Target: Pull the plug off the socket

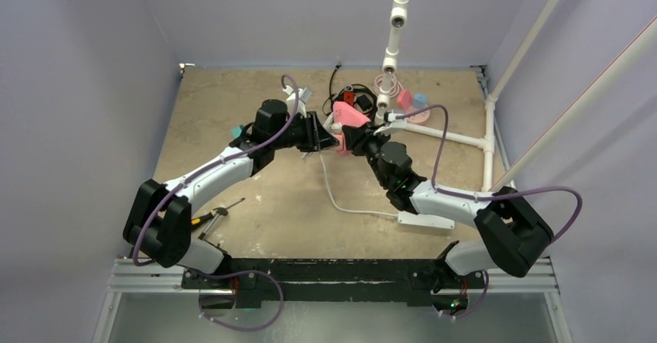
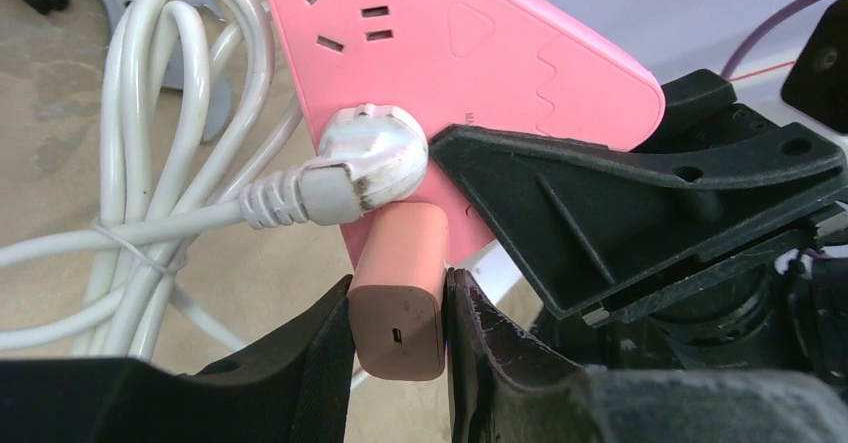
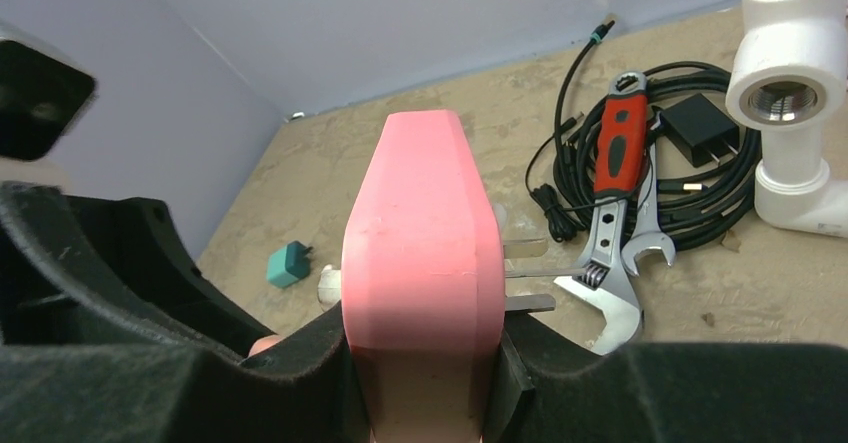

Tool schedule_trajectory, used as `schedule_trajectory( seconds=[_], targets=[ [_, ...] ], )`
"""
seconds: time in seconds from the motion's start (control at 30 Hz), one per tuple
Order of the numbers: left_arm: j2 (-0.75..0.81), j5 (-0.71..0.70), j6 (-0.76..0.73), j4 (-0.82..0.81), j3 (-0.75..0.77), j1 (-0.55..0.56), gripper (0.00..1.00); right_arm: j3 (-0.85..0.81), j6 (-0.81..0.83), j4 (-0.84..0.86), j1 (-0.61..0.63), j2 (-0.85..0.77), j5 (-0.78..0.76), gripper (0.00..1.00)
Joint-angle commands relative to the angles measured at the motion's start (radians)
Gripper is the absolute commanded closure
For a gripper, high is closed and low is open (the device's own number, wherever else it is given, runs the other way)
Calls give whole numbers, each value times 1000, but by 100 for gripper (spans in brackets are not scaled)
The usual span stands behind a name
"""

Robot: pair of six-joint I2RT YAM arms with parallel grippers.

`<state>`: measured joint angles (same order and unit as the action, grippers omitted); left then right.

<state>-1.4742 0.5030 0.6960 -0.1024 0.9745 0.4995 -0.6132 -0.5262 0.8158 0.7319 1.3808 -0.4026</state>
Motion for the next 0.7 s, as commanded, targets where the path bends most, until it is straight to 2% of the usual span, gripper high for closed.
schedule_trajectory(
  seconds=[0.0, 0.2, 0.4, 0.47, 0.67],
  targets=[
    [74, -289, -207, 100, 12, 19, 100, -87, -15, 34, -28, 7, -85, 100],
    [155, -375, -294, 101, -4, 72, 100, -158, -73, -75, -38, 83, -126, 100],
    [140, -368, -287, 155, 19, 66, 100, -151, -69, -57, -39, 75, -97, 100],
    [128, -346, -275, 161, 27, 43, 100, -130, -52, -24, -39, 51, -84, 100],
    [79, -157, -193, 140, 41, -103, 100, -71, 15, 84, -37, -17, -34, 100]
  ],
)
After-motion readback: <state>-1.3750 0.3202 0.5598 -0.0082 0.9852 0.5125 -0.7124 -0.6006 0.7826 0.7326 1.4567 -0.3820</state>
